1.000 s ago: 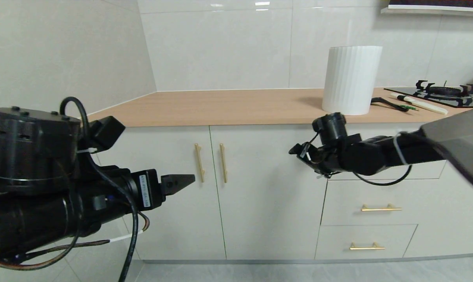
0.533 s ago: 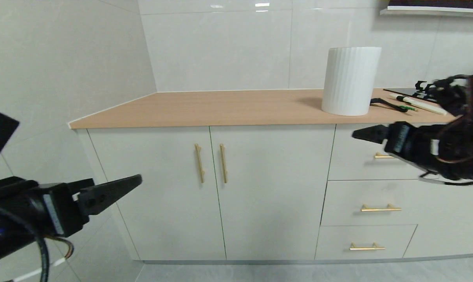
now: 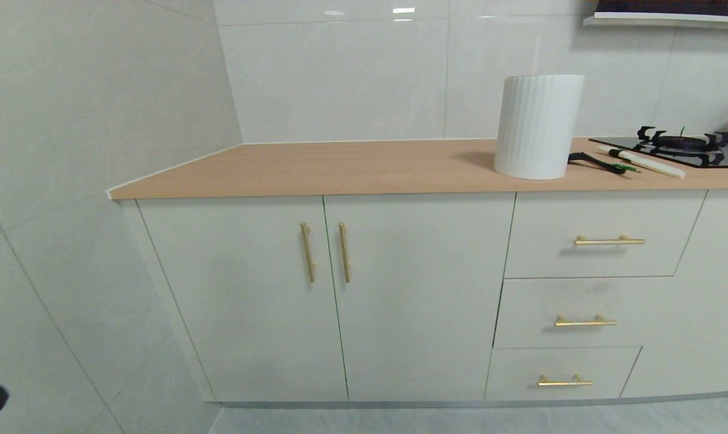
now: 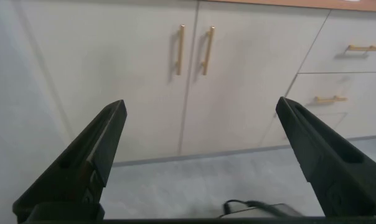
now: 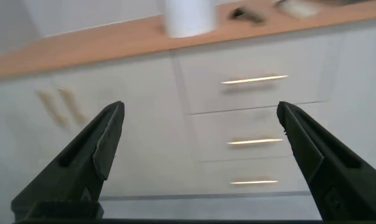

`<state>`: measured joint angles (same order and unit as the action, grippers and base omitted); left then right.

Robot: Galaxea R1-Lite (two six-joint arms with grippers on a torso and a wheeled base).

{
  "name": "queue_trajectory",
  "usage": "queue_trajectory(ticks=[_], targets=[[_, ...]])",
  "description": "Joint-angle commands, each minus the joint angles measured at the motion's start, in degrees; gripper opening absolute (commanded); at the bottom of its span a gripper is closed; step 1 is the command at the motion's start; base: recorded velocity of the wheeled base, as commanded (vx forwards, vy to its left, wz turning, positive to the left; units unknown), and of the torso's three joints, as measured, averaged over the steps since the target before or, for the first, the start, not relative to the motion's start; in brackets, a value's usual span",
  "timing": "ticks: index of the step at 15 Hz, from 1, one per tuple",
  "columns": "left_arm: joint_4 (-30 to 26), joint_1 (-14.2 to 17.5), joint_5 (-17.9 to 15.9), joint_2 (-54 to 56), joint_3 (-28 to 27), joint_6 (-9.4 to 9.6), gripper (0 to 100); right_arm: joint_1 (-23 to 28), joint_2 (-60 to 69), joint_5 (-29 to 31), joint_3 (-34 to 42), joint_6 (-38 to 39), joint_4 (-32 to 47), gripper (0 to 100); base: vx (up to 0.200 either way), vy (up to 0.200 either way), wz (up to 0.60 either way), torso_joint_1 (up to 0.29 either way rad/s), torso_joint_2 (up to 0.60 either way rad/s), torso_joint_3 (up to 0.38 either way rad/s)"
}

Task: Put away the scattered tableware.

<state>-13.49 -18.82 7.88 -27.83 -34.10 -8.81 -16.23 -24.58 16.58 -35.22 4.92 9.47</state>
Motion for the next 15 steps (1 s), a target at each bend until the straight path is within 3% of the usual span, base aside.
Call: queue_trajectory(ticks=[1, 4, 5, 6, 7, 8, 9, 12, 14, 15], targets=[[-4.79, 4.32, -0.05, 14.12, 1.75, 1.17, 100, 9.11, 17.81, -0.23, 2.7, -4.4, 8.55, 100, 0.0, 0.0, 0.0, 0.0, 0.0, 0.0], [-4.43, 7.75, -0.05, 18.69, 4.83, 4.24, 100, 10.42, 18.86, -0.58, 6.3, -4.05, 7.84, 100, 0.0, 0.0, 0.0, 0.0, 0.0, 0.0], [-4.43, 10.38, -0.05, 22.38, 7.2, 7.32, 100, 10.42, 18.86, 0.74, 7.8, -3.26, 7.67, 100, 0.0, 0.0, 0.0, 0.0, 0.0, 0.0], [-4.26, 11.09, 0.3, 22.47, 7.91, 7.85, 100, 10.42, 18.86, 1.53, 8.24, -3.08, 7.67, 100, 0.0, 0.0, 0.0, 0.0, 0.0, 0.0], [-2.94, 11.97, 5.13, 22.38, 10.63, 7.76, 100, 11.66, 19.21, 5.31, 10.52, -3.17, 7.67, 100, 0.0, 0.0, 0.0, 0.0, 0.0, 0.0], [-1.89, 12.23, 6.19, 22.38, 11.86, 7.85, 100, 14.29, 20.45, 5.22, 11.22, -3.34, 7.58, 100, 0.0, 0.0, 0.0, 0.0, 0.0, 0.0], [0.22, 14.25, 6.19, 22.56, 13.79, 8.11, 100, 16.93, 23.7, 3.2, 12.98, -3.87, 7.93, 100, 0.0, 0.0, 0.0, 0.0, 0.0, 0.0], [1.19, 19.7, 5.04, 26.69, 17.13, 9.78, 100, 16.58, 24.49, 4.87, 17.38, -2.73, 7.05, 100, 0.0, 0.0, 0.0, 0.0, 0.0, 0.0], [4.0, 19.44, 8.21, 27.22, 21.53, 10.31, 100, 16.58, 24.4, 2.84, 24.06, -2.82, 1.6, 100, 0.0, 0.0, 0.0, 0.0, 0.0, 0.0], [5.94, 19.26, 8.21, 27.83, 24.6, 11.27, 100, 16.58, 24.4, -1.02, 29.51, -3.34, -4.99, 100, 0.0, 0.0, 0.0, 0.0, 0.0, 0.0]])
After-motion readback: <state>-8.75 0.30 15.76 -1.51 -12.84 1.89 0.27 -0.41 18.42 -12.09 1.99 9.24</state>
